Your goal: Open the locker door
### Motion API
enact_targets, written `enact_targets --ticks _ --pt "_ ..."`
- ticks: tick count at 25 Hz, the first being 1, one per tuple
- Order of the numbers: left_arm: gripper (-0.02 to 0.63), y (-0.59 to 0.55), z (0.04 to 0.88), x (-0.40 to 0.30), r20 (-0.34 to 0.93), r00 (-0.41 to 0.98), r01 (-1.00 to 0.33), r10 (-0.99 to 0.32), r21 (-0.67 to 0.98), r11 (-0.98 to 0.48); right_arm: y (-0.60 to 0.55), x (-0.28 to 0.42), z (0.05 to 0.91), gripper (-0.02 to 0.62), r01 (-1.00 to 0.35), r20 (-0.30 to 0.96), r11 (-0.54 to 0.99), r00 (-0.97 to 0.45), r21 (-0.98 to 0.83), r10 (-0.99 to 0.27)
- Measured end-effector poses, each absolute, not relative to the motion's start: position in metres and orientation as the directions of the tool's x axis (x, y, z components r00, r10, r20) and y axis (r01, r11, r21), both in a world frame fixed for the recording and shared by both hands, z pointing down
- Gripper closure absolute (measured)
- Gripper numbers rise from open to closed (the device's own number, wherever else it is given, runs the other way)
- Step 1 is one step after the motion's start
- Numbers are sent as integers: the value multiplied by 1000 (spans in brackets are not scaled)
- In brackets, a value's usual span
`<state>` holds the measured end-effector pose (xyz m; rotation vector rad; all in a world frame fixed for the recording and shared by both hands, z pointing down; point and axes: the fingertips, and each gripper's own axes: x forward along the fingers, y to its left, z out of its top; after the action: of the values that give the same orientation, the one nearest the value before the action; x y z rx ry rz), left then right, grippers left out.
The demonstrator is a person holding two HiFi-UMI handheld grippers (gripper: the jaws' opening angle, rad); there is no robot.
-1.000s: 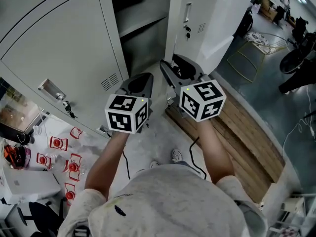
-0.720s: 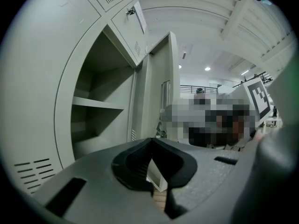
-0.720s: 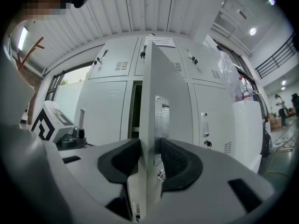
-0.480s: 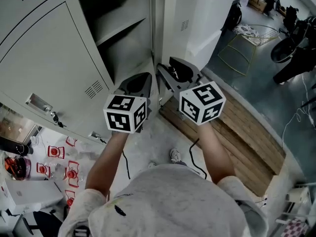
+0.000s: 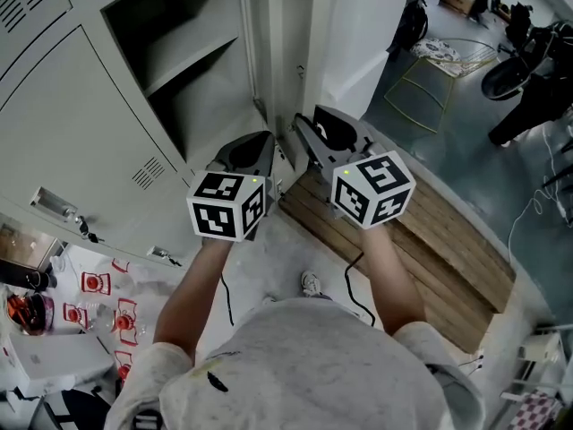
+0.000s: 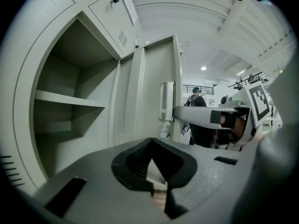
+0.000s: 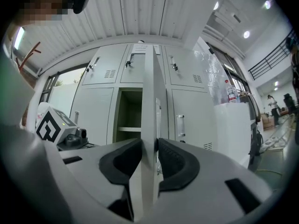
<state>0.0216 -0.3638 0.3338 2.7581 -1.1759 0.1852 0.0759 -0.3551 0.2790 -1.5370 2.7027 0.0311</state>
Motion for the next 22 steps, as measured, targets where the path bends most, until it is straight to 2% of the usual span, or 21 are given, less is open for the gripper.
enact_targets --ticks 22 --pt "600 -397 337 102 185 708 -700 -681 65 -711 -392 165 279 514 -879 -66 476 -473 -31 -879"
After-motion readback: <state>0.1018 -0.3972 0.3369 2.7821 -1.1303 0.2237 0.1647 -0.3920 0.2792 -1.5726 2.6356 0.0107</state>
